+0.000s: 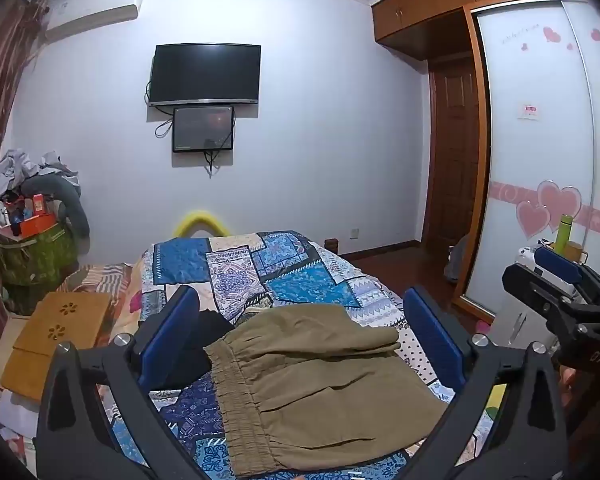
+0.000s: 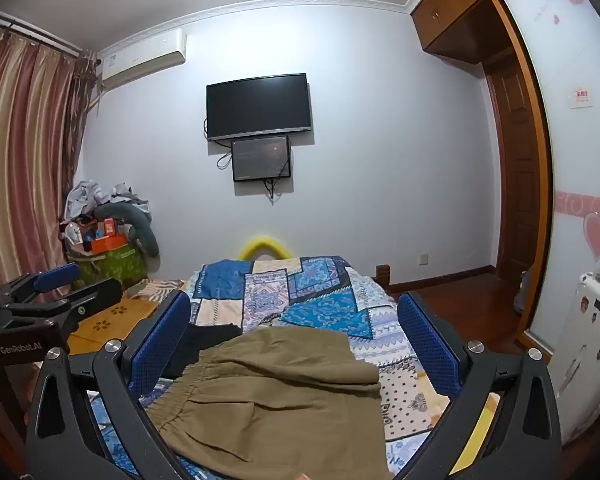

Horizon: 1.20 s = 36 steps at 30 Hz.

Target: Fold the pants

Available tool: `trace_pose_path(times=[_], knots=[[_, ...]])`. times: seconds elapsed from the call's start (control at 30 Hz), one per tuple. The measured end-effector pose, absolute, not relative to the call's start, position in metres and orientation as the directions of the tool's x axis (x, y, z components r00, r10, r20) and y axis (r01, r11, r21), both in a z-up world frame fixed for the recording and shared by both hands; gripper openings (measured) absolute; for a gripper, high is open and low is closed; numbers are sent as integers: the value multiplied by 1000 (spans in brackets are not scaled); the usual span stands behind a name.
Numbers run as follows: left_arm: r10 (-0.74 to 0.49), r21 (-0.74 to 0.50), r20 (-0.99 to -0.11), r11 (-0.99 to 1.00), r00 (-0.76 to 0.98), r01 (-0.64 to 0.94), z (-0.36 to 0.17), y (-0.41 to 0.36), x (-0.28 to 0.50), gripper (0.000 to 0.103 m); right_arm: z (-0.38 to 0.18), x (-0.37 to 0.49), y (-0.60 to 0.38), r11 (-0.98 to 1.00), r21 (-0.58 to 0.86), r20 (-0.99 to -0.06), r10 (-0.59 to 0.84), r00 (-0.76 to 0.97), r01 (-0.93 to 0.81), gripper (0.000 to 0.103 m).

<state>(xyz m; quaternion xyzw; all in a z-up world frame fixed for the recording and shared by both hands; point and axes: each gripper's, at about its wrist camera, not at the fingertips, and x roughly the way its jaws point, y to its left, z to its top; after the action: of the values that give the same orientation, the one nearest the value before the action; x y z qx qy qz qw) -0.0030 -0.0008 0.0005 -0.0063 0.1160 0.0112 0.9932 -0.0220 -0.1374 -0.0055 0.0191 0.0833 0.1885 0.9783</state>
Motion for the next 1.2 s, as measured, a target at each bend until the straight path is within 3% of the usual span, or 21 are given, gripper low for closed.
trace_pose_path(times=[1.2], knots=[[21, -31, -258, 999, 966, -30, -8, 4, 4, 103, -8, -20, -130, 928, 67, -175, 373, 911, -367, 103]])
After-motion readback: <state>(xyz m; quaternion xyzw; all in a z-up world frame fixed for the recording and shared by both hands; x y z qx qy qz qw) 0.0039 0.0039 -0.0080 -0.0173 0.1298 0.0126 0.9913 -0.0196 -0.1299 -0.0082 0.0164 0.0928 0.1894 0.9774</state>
